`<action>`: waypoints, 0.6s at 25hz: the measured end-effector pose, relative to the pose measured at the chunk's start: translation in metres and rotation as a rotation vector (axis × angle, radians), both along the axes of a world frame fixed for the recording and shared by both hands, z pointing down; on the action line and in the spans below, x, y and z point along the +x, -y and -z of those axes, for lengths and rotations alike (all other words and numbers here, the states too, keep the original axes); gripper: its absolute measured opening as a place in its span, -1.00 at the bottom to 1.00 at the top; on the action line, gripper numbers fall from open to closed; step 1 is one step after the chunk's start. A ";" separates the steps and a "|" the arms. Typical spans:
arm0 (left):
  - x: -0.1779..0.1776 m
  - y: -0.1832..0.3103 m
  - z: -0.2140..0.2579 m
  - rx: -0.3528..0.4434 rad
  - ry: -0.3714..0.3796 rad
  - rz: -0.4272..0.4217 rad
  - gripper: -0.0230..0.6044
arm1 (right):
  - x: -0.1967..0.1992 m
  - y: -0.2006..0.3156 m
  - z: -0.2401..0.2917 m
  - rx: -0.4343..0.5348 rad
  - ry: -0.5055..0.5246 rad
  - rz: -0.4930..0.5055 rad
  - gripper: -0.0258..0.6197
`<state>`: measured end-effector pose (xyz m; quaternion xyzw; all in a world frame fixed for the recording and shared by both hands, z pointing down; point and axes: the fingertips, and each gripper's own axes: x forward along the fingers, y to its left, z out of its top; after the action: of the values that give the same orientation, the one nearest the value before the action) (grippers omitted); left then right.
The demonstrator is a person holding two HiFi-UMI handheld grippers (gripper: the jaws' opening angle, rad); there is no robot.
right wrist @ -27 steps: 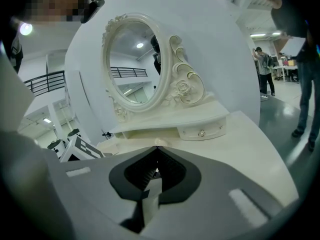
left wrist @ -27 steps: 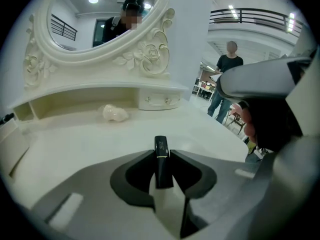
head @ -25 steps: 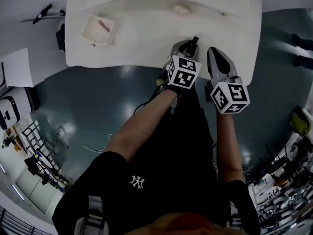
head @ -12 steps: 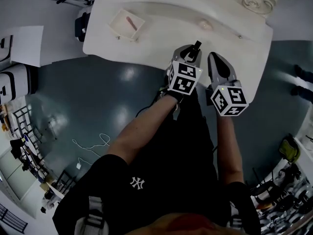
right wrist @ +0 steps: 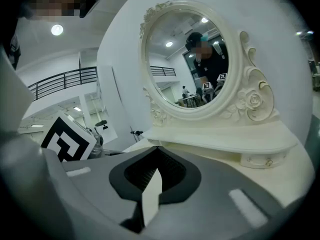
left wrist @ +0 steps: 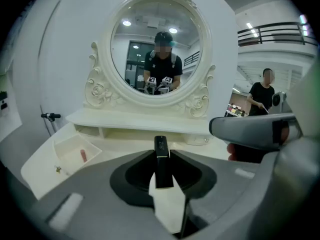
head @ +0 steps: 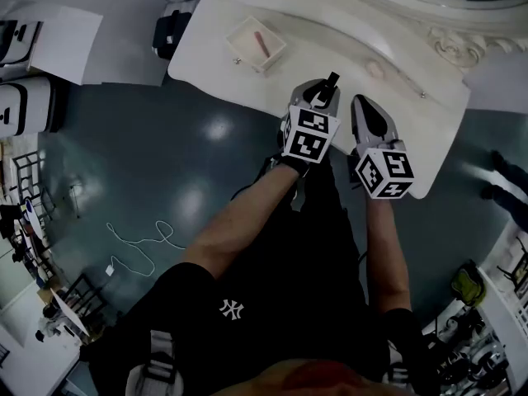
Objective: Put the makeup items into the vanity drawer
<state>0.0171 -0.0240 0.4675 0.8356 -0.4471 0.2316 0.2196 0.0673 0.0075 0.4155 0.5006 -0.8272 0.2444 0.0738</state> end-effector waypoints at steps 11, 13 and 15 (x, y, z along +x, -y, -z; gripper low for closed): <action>-0.083 0.038 0.024 0.039 0.016 0.177 -0.61 | -0.065 0.034 0.011 0.031 0.003 0.138 -0.85; -0.095 0.048 0.027 0.043 0.018 0.216 -0.61 | -0.075 0.045 0.014 0.037 0.006 0.171 -0.85; -0.108 0.056 0.027 0.042 0.022 0.253 -0.61 | -0.086 0.055 0.016 0.040 0.009 0.202 -0.85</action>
<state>-0.0906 -0.0804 0.4409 0.7743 -0.5561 0.2017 0.2248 -0.0184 -0.0475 0.3998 0.4148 -0.8786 0.2212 0.0843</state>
